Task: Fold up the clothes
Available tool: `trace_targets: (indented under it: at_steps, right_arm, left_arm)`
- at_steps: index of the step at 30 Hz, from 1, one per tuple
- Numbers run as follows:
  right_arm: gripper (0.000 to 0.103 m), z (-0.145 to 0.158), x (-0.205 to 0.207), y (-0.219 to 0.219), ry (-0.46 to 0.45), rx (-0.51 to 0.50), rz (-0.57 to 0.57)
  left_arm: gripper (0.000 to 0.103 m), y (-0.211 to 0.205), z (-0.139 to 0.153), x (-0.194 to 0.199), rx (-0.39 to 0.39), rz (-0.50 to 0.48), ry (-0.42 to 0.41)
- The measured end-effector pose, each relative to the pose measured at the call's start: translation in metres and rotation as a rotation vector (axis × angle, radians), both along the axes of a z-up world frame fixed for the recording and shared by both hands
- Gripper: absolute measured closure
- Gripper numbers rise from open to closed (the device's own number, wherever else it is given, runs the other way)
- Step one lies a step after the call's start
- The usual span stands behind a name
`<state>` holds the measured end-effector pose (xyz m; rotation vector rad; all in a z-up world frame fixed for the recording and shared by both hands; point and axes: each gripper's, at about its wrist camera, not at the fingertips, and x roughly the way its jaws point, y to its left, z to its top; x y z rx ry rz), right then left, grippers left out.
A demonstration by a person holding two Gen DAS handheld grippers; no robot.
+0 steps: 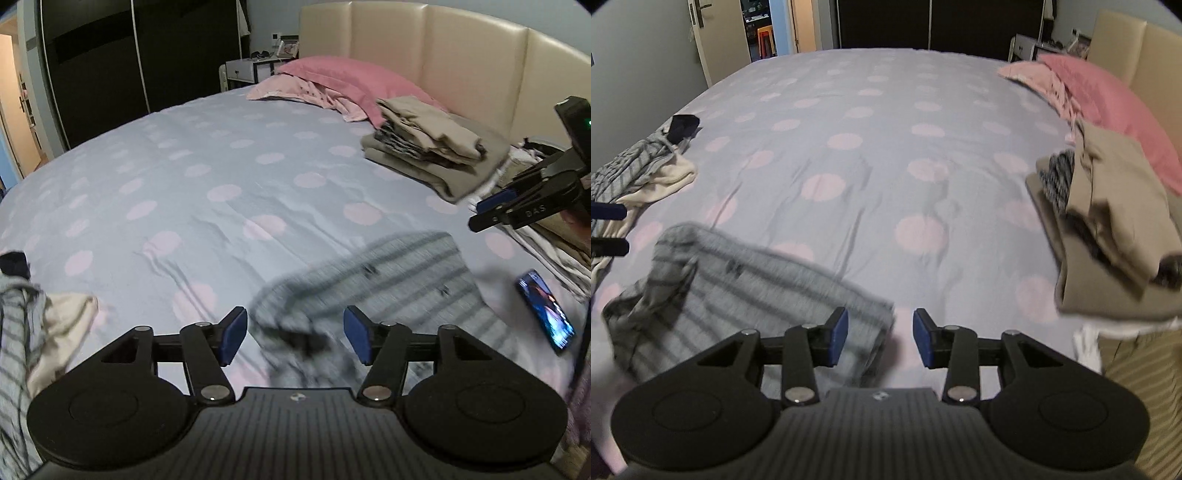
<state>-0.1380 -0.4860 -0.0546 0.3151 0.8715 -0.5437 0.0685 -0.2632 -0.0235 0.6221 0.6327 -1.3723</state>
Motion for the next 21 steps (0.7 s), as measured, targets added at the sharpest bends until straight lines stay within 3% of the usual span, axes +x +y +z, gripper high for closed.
trace_targets:
  at_steps: [9,15,21]
  right_arm:
    - [0.056,-0.031,-0.025,0.065,0.032,0.071,0.082]
    - [0.051,-0.052,-0.04,0.102,0.059,0.084,0.095]
    - [0.05,-0.079,-0.046,0.129,0.127,0.049,0.141]
  left_arm:
    - [0.044,0.047,-0.027,-0.037,0.061,0.042,0.014]
    - [0.044,0.069,-0.046,-0.04,0.078,0.189,0.074]
    - [0.057,0.077,-0.062,-0.047,0.079,0.265,0.11]
